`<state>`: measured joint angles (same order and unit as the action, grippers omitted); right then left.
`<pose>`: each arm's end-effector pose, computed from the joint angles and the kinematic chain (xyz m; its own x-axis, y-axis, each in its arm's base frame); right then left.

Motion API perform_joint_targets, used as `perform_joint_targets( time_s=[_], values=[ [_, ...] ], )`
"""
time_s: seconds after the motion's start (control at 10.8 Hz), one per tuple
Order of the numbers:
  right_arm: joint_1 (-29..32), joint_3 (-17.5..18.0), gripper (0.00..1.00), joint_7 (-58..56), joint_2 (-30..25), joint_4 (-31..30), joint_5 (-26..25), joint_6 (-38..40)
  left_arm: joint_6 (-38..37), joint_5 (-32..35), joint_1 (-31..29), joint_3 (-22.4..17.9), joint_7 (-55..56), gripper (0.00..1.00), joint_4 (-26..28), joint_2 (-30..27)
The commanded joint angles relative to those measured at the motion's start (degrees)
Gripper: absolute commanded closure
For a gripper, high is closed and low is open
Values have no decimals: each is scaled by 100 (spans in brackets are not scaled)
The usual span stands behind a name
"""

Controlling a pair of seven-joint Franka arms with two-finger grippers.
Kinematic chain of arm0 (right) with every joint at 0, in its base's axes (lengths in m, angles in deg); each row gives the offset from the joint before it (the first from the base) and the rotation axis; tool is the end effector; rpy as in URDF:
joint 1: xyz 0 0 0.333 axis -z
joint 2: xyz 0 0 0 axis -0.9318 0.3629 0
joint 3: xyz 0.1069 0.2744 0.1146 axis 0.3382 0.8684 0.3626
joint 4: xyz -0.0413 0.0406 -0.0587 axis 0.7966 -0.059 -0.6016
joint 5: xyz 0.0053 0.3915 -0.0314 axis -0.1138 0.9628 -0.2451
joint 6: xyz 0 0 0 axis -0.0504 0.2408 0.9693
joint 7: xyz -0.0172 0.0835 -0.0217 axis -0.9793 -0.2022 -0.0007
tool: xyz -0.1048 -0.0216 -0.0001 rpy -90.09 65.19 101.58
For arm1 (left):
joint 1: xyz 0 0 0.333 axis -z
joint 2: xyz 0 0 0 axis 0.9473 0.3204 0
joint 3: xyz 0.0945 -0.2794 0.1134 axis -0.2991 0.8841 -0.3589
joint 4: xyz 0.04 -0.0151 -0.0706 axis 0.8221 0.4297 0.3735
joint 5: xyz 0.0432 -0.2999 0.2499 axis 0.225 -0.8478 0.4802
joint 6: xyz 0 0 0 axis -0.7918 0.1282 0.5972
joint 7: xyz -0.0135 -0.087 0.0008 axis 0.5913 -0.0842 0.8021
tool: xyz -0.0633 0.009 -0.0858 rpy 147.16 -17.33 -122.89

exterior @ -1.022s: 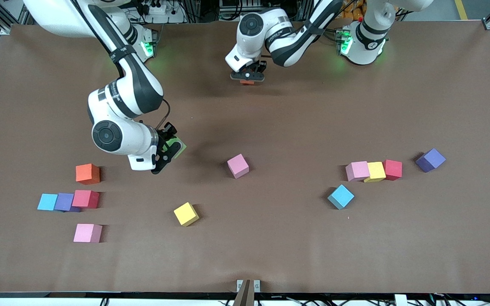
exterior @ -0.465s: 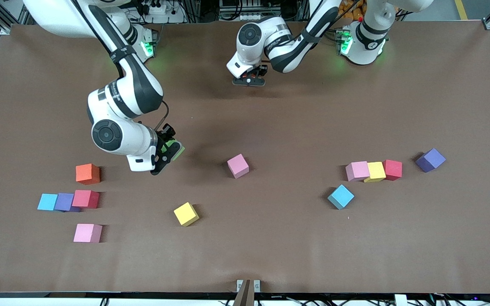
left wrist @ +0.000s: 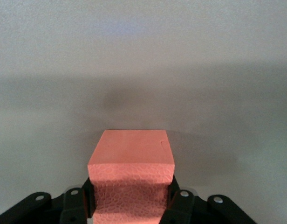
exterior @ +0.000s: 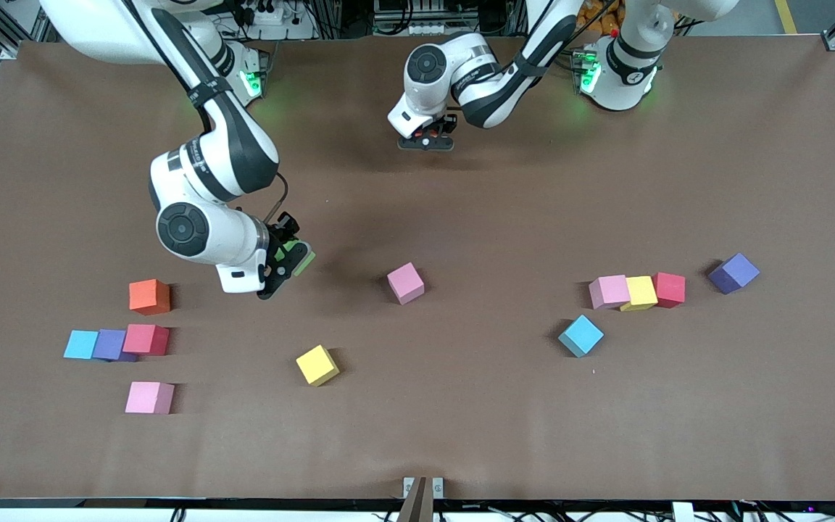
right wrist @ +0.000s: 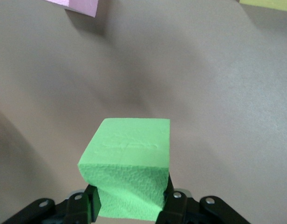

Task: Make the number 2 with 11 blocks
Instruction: 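Carry the orange cube with the left gripper while the right gripper carries green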

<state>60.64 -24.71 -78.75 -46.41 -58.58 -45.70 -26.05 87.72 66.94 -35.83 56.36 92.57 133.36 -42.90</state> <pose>0.5656 0.2413 0.3195 0.6400 0.7565 -0.1345 0.7137 -0.6501 -0.2607 0.1993 -0.5140 0.2038 0.9631 -0.0321 -0.2674 -0.0275 -0.9994 0.0209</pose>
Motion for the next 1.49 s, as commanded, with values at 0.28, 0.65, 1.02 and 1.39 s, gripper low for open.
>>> perform_joint_targets(
  time_s=[0.28,0.65,1.02,1.39],
  values=[
    [-518,-12,67,-33,-194,-298,-259,-270,-88,126,99,-86,389,0,-84,100],
    [-913,-12,67,-33,-264,-421,-391,-280,-858,214,-93,-43,416,0,-102,-372],
    [-1432,-12,67,-15,-466,-728,-690,-280,-1800,153,-1216,151,346,0,-311,-1445],
    [-2003,-3,68,-24,-738,-1448,-698,-831,-2354,143,-2385,90,-914,0,-621,-1963]
  ],
)
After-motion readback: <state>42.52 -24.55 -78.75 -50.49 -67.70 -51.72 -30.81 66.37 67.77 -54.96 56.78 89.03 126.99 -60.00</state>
